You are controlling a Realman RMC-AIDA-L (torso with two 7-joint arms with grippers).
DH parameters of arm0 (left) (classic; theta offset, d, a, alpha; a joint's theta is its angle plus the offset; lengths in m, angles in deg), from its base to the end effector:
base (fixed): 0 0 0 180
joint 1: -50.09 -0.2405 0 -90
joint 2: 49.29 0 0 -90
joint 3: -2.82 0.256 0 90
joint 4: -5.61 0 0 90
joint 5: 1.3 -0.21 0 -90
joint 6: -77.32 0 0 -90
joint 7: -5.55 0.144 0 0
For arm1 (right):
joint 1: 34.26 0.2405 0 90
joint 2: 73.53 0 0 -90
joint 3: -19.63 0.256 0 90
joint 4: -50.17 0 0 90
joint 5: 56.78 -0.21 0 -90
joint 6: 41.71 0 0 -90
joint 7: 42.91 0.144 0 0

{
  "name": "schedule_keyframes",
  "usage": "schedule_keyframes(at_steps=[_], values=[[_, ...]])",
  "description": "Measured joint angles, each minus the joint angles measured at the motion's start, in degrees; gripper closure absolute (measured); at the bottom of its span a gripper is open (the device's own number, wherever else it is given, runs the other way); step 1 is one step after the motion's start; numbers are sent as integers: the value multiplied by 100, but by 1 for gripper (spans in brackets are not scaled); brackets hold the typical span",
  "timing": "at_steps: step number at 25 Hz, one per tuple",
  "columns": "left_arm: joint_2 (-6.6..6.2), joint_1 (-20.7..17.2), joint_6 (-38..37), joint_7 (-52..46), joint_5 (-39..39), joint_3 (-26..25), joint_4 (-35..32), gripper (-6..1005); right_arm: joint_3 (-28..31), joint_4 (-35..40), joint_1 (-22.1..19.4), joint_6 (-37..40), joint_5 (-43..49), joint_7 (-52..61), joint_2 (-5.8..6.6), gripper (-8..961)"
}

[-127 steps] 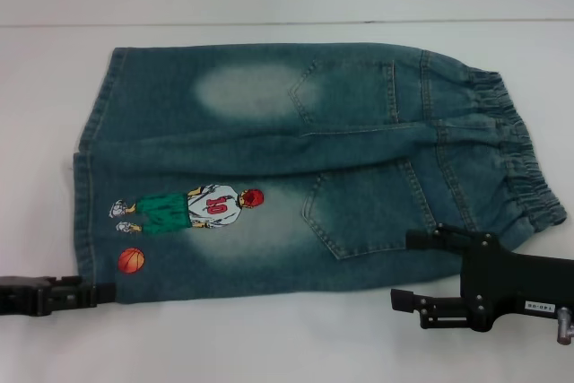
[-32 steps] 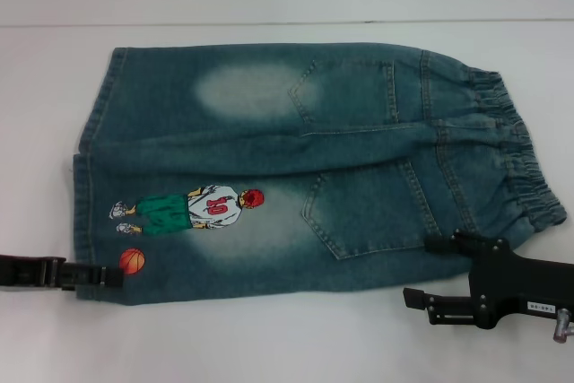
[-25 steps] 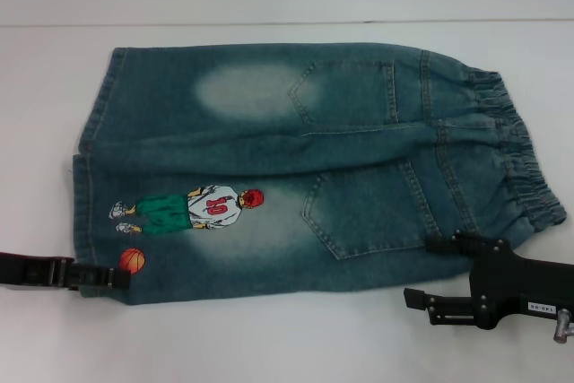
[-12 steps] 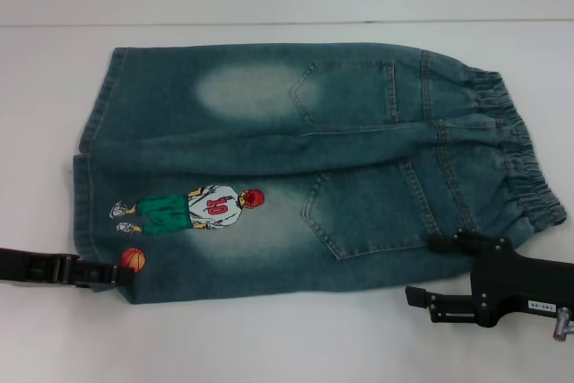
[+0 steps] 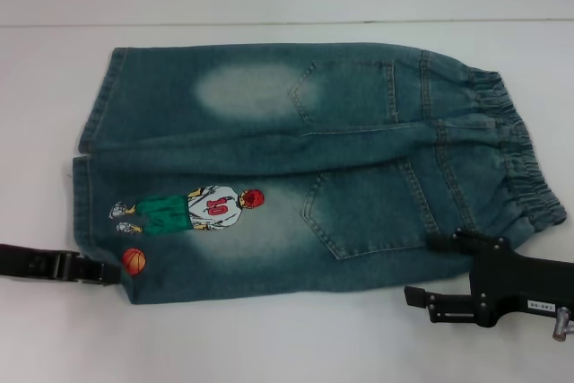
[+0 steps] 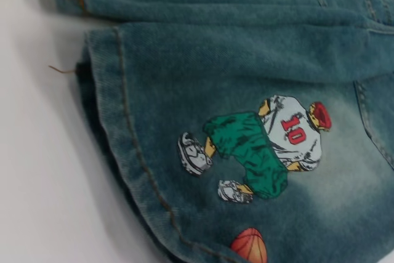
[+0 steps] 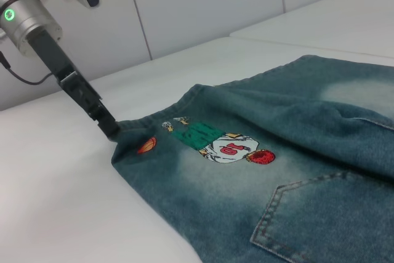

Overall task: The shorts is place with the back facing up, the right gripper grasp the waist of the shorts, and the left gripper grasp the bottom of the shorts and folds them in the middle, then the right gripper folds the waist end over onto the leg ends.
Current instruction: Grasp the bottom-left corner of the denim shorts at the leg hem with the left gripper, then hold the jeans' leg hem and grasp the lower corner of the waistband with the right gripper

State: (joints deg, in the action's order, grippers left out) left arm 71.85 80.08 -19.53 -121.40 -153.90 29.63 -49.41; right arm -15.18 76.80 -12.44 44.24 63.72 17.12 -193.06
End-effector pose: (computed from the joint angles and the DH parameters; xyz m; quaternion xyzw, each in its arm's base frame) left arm -0.3210 0.2975 0.0369 -0.7979 -0.5924 -0.0277 0.1078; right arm 0.3275 0.2612 -0.0363 -0.9420 0.2188 0.2054 0.1501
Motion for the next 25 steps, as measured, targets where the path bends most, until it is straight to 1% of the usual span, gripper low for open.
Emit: schedule_keyframes(at_steps=[1, 10, 13, 15, 17, 20, 22, 25], values=[[-5, 0, 14, -2, 1, -8, 0, 593, 0, 0, 0, 3, 0, 1, 0, 36], [-33, 2, 70, 6, 8, 18, 3, 828, 14, 0, 0, 16, -4, 50, 0, 38], [-31, 4, 26, 13, 10, 22, -37, 918, 172, 0, -23, 53, -40, 61, 0, 38], [-25, 5, -7, 13, 11, 25, -57, 978, 484, 17, -78, 121, -63, 144, 0, 38], [-12, 6, -33, 14, 12, 26, -79, 978, 940, 37, -172, 202, -106, 428, 17, 39], [11, 14, -66, 19, 12, 29, -100, 978, 1804, 20, -358, 170, -138, 1069, 91, 39], [22, 23, -84, 29, 12, 90, -110, 977, 2285, -3, -489, 71, -142, 1385, 118, 40], [30, 40, -87, 31, 13, 133, -122, 977, 2827, -7, -665, -79, -148, 1735, 141, 40]])
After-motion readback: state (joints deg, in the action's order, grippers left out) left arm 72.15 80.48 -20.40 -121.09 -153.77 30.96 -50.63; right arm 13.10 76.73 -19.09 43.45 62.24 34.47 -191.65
